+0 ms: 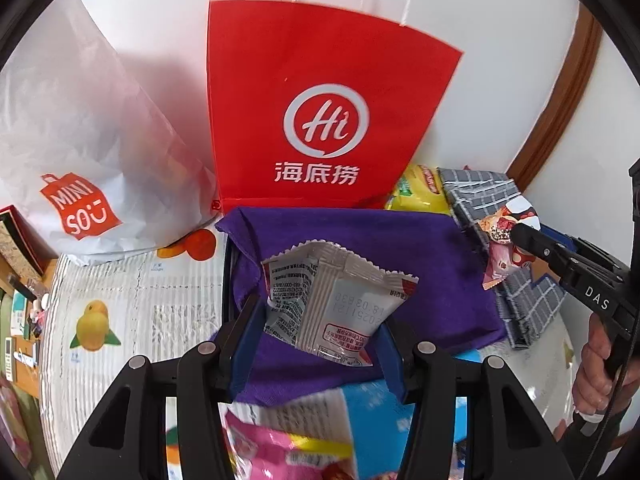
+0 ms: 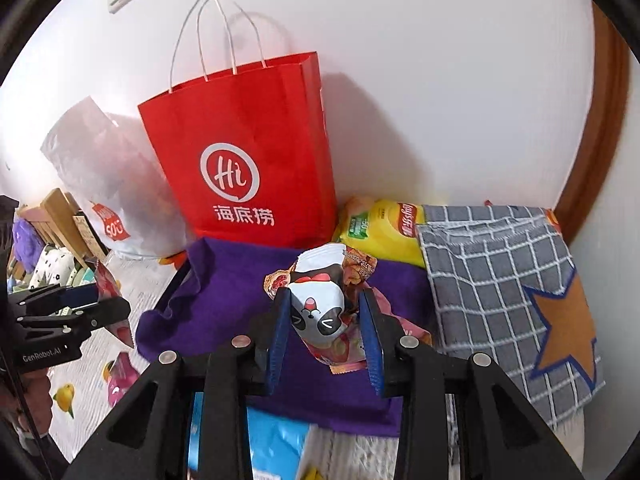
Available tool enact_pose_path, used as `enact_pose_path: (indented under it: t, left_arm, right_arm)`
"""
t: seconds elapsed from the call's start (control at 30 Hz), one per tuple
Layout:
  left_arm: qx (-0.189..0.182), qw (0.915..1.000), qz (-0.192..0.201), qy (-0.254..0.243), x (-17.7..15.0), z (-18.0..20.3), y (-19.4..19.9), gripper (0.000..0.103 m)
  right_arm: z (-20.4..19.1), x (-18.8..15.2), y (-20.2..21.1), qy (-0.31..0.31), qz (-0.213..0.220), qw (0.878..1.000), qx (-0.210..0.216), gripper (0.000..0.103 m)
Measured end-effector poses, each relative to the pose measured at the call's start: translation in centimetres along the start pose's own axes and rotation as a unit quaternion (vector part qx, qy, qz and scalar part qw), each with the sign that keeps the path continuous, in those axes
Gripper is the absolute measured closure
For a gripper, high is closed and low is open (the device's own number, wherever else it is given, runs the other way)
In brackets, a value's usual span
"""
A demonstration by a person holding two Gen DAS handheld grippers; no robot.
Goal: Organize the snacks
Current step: 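Lower both candies onto the purple towel and open both grippers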
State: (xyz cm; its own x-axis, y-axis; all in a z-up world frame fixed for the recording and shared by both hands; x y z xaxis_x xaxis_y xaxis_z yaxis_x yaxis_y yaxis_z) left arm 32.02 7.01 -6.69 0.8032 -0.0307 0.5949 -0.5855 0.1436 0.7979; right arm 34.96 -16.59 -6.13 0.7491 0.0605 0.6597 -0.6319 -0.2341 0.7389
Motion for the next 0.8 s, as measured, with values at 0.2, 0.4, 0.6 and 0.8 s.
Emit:
enact_pose_path:
  t: [0.2, 0.4, 0.6, 0.8]
  left_arm:
    - [0.004, 0.9996, -0.026, 0.011, 1.1, -1.4, -3.1, 0.052]
    - [-0.008, 0.9992, -0.039, 0.009, 2.5, -1.1, -6.3, 0.052]
    - [-0.01, 0.9968, -0.079, 0.005, 1.7, -1.2, -10.1, 0.052]
    - [-0.016, 0.995, -0.097, 0.019, 1.0, -1.7, -11.6, 0.052]
  right_arm:
    - [0.9, 0.6, -4.1, -0.007, -0.03, 1.0, -0.002, 0.069]
    - [1.6, 1.0, -7.8, -0.013, -0.057, 0.998, 0.001, 0.069]
    - [2.2, -0.1, -10.6, 0.001, -0.097, 0.995, -0.016, 0.069]
    - [2.7, -0.6, -12.0, -0.001, -0.11, 0.994, -0.024, 0.068]
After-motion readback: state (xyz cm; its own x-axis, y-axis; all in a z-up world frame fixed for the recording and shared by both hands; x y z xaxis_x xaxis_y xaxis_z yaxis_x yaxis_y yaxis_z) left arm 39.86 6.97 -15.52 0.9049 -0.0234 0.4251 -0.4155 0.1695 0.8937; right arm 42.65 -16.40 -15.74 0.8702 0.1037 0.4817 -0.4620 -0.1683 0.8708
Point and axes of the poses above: each gripper's, at about its wrist camera, not at the fingertips, and y roughly against the way its jaws point, z to its right, x to its top, the point moved 1 cm from there along -y, roughly the way its jaws point, and after that the axes turned 6 degrees about -y, right-handed, at the moved point
